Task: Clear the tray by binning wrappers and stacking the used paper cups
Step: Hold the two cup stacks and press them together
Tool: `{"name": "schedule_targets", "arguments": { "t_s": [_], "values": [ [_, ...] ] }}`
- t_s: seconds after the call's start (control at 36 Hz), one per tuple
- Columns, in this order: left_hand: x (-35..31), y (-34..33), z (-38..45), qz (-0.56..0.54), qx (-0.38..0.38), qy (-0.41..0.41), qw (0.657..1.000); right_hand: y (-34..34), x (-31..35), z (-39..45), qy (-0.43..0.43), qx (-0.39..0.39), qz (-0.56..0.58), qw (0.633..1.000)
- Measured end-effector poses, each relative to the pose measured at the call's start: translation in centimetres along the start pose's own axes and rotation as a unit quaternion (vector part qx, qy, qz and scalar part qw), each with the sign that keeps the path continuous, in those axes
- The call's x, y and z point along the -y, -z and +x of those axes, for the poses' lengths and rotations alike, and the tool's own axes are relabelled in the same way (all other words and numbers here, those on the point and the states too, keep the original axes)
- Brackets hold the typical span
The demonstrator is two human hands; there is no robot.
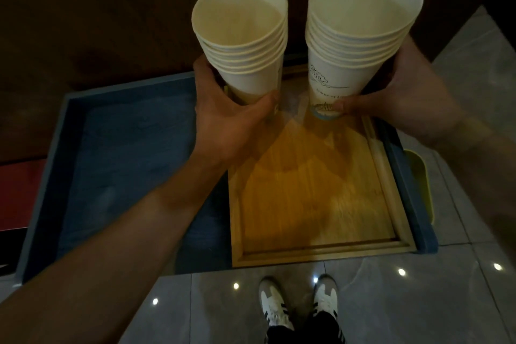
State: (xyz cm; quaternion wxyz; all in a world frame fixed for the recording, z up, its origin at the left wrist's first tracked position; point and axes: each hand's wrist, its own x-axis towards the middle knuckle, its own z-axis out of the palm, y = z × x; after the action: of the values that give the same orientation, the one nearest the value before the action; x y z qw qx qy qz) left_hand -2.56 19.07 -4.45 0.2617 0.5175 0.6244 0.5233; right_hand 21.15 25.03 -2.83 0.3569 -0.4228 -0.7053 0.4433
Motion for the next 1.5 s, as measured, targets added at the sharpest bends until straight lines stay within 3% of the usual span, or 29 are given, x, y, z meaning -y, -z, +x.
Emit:
{"name": "schedule_targets", "arguments": {
  "t_s": [0.42, 0.64, 0.78, 1.03, 1.5],
  "values": [
    [-0.1, 1.6, 0.6, 0.026, 0.048, 0.001, 0.999, -2.0, 0.7, -1.3, 0.001, -0.074, 0.013, 0.997],
    [-1.2, 1.4, -0.3, 0.039, 0.033, 0.009, 0.999, -0.3, 0.7, -0.8, 0.008, 0.010, 0.019, 1.000],
    [-2.0, 0.8, -0.2, 0.018, -0.015, 0.005, 1.000, 1.0, 1.3, 0.0, -0.012, 0.029, 0.037, 0.999],
    [-2.3, 0.4, 0.0, 0.000, -0.025, 0.009, 1.000, 1.0, 1.7, 0.1, -0.014, 0.031, 0.035, 0.999],
    [-2.4, 1.5, -0.1, 0.036, 0.013, 0.002, 0.999, -2.2, 1.0, -1.8, 0.009, -0.105, 0.065, 0.992]
  ]
}}
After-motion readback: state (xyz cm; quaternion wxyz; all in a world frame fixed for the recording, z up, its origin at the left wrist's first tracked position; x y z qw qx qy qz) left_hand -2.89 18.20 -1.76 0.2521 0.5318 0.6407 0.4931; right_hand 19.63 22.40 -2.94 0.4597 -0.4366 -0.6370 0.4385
